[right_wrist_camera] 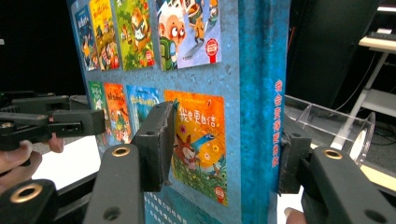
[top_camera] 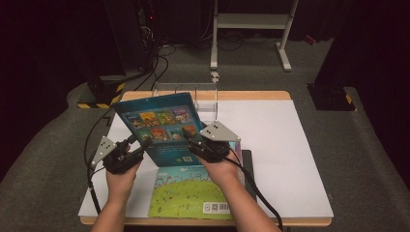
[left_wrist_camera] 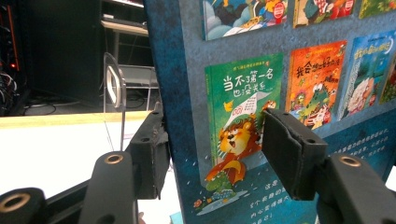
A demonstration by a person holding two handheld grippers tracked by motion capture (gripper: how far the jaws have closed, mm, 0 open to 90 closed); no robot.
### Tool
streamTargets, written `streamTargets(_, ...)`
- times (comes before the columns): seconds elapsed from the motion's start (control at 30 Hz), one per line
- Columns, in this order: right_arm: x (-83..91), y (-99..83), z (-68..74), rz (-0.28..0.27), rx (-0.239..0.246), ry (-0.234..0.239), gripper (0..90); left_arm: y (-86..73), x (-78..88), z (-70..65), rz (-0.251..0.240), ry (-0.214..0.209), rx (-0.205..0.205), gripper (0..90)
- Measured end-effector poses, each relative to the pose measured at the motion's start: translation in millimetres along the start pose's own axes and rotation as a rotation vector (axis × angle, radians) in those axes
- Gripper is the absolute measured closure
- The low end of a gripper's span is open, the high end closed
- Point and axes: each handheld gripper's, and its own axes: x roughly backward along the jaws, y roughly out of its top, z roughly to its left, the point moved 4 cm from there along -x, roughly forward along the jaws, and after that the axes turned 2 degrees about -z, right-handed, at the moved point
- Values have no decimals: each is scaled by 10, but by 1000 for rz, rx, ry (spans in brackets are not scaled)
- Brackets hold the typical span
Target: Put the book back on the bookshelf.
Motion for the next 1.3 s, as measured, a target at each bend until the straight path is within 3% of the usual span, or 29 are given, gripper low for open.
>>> streamTargets(0.1,-29,22,-11,-11,6,0,488,32,-31,11,-14,-1,1,430)
streamTargets(0.27,-92,20,-71,-33,8,0,488,53,-126,50,0,-3,-35,429)
streamTargets(0.47,-104,-81,-113,-22,1,-20,494,-33,-195,81,32,-7,-24,428)
streamTargets(0.63,-24,-125,-111,-33,-1,-24,500,-52,-204,51,28,-26,-21,423)
streamTargets(0.8,22,-138,-94,-30,4,6,510,-55,-163,57,36,-32,-49,412)
streamTargets(1.03,35,-149,-97,-18,-22,21,508,-56,-147,45,26,-27,-44,407)
streamTargets(1.13,27,-170,-132,17,-43,53,512,-56,-147,45,25,-27,-40,407)
streamTargets(1.3,35,-183,-121,18,-29,58,499,-57,-149,46,24,-26,-39,406)
